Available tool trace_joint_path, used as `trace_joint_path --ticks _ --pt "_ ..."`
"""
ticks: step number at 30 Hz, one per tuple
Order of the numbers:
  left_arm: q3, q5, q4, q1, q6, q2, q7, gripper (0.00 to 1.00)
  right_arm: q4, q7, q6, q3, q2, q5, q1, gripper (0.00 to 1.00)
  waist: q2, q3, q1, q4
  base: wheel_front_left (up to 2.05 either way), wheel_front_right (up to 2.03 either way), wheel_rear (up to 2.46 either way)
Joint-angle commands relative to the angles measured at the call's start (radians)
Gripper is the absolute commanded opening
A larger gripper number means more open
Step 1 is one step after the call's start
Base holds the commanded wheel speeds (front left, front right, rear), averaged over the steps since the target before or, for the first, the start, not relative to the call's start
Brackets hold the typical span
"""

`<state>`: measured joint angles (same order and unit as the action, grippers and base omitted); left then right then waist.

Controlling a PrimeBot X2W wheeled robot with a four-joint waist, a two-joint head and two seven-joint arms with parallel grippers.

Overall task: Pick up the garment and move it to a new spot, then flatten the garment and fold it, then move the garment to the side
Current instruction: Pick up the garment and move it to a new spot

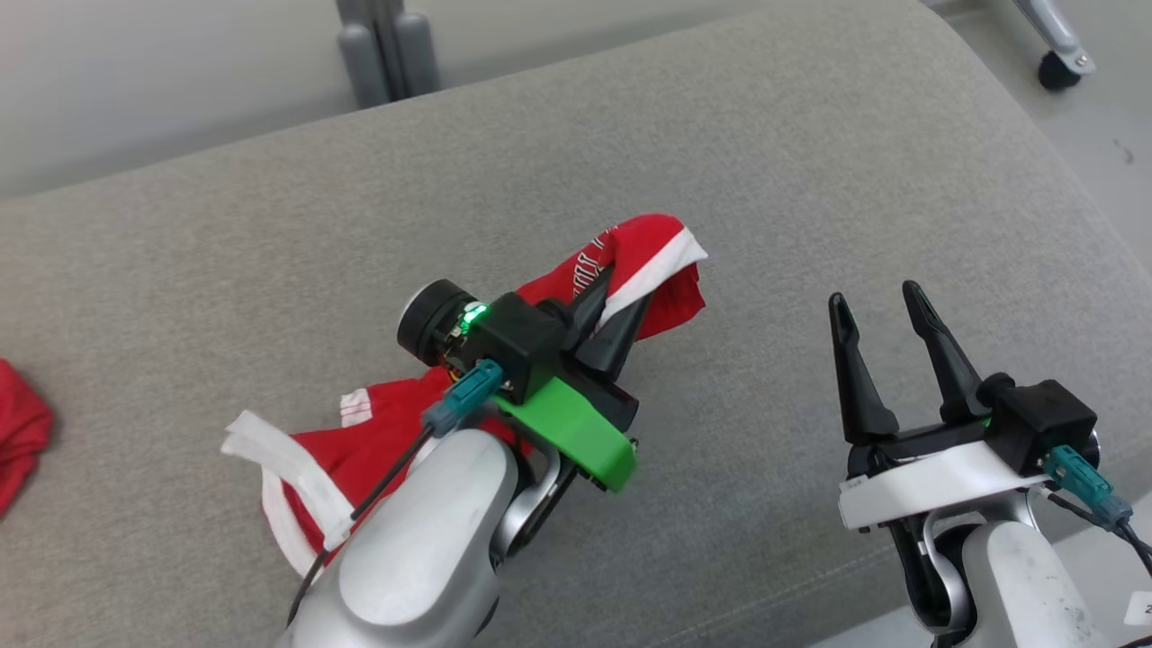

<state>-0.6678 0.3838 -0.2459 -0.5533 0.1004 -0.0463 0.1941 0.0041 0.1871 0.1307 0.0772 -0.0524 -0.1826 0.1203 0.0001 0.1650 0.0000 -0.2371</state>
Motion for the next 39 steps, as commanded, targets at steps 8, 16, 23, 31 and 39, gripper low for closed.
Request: trace_joint_path --ticks 8,16,23,31,39 --pt "-0.088 0.007 -0.196 -0.058 -0.008 -0.007 -0.009 1.0 0.039 0.047 0.0 0.006 0.002 -0.045 0.049 1.0 -0.0001 0.161 0.0 -0.107 0.0 0.0 0.0" --pt "-0.091 0.001 -0.206 -0.022 -0.04 -0.014 0.052 1.0 0.059 0.048 0.0 0.017 0.001 -0.047 0.057 1.0 -0.0001 0.089 0.0 -0.02 0.0 0.0 0.0" --pt "0.016 0.026 -0.118 0.055 -0.116 -0.064 0.071 1.0 0.037 0.016 0.0 0.004 0.001 -0.015 0.026 1.0 -0.0001 0.03 0.0 0.078 0.0 0.0 0.0" --pt "0.215 0.044 0.003 0.193 -0.19 -0.151 0.071 1.0 -0.003 -0.027 0.0 -0.002 -0.002 -0.004 -0.003 1.0 -0.0001 -0.012 0.0 0.178 0.0 0.0 0.0" --pt "0.393 0.051 0.068 0.341 -0.221 -0.199 0.07 1.0 -0.027 -0.061 0.0 -0.019 -0.005 0.011 -0.041 1.0 -0.0001 -0.057 0.0 0.239 0.0 0.0 0.0"
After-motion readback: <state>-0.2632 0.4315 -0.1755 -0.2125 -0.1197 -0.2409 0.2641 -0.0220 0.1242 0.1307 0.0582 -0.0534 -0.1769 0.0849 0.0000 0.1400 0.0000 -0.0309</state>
